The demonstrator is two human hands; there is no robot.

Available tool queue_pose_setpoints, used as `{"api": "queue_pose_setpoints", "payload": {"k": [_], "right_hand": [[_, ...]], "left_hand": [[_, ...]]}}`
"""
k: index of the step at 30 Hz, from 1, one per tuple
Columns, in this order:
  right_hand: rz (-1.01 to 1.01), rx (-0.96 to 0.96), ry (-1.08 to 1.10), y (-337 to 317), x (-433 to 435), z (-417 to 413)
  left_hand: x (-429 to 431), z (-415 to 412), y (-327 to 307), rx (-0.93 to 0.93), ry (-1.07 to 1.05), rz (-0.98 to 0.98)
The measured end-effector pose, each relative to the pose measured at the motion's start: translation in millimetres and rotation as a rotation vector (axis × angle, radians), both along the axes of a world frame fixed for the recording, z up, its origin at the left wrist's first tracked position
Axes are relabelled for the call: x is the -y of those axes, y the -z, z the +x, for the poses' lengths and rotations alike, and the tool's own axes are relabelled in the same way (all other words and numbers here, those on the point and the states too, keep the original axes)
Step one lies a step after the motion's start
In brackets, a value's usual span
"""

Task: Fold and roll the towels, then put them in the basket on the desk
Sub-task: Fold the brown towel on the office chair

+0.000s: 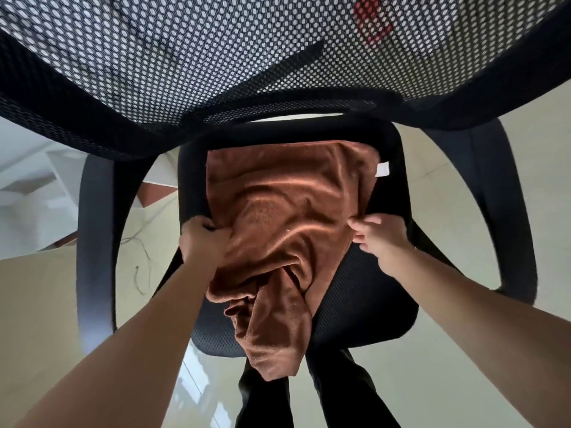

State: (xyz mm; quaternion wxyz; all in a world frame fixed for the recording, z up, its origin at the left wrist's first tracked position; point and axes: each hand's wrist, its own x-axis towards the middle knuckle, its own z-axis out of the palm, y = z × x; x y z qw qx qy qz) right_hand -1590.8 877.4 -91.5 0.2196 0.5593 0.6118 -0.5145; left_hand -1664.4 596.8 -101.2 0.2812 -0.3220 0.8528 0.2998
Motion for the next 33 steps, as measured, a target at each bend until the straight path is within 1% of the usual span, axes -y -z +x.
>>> {"api": "queue_pose_setpoints", "payload": {"k": [2, 4, 5, 7, 9, 11, 13, 16, 18, 20, 22, 24, 26, 28, 31, 33], "right_hand": [[0.110, -0.020, 0.079, -2, -20, -4], [0.186, 0.008, 0.102, -3, -45, -5], [0.201, 0.032, 0.083, -3, -55, -4], [0.235, 0.073, -0.037, -2, -65, -4], [0.309, 0.061, -0.191, -2, -66, -10], [0.393, 0.004, -0.246, -3, -67, -29], [0.429, -0.046, -0.214, -2, -67, -55], [0.368, -0.104, -0.054, 3, -65, -77], [0.362, -0.106, -0.076, 5, -63, -81], [0.410, -0.121, -0.133, 8, -64, -85], [0.437, -0.155, -0.155, 8, -64, -89], [0.438, -0.163, -0.162, 11, -61, -93], [0.423, -0.167, -0.139, 11, -57, -90], [0.440, -0.162, -0.138, 11, -55, -79], [0.471, -0.123, -0.194, 12, -52, -54], [0.436, -0.077, -0.221, 14, -51, -40]], "left_hand": [[8, 18, 8, 0.104, 0.004, 0.055], [11, 35, 11, 0.194, 0.055, 0.116], [12, 42, 13, 0.226, 0.065, 0.137], [7, 44, 3, 0.245, 0.030, 0.171], [-1, 32, -6, 0.186, -0.084, 0.225], [-15, 10, -14, 0.090, -0.181, 0.274], [-29, -15, -16, -0.011, -0.234, 0.298], [-46, -47, -10, -0.105, -0.301, 0.278], [-49, -66, -10, -0.172, -0.338, 0.227], [-45, -86, -13, -0.239, -0.353, 0.208], [-33, -105, -13, -0.272, -0.401, 0.238], [-20, -115, -6, -0.221, -0.403, 0.265], [-16, -113, 0, -0.149, -0.281, 0.309], [-14, -96, -3, -0.112, -0.195, 0.235], [-13, -51, -9, -0.079, -0.229, 0.142], [-18, -16, -9, -0.007, -0.174, 0.119]]}}
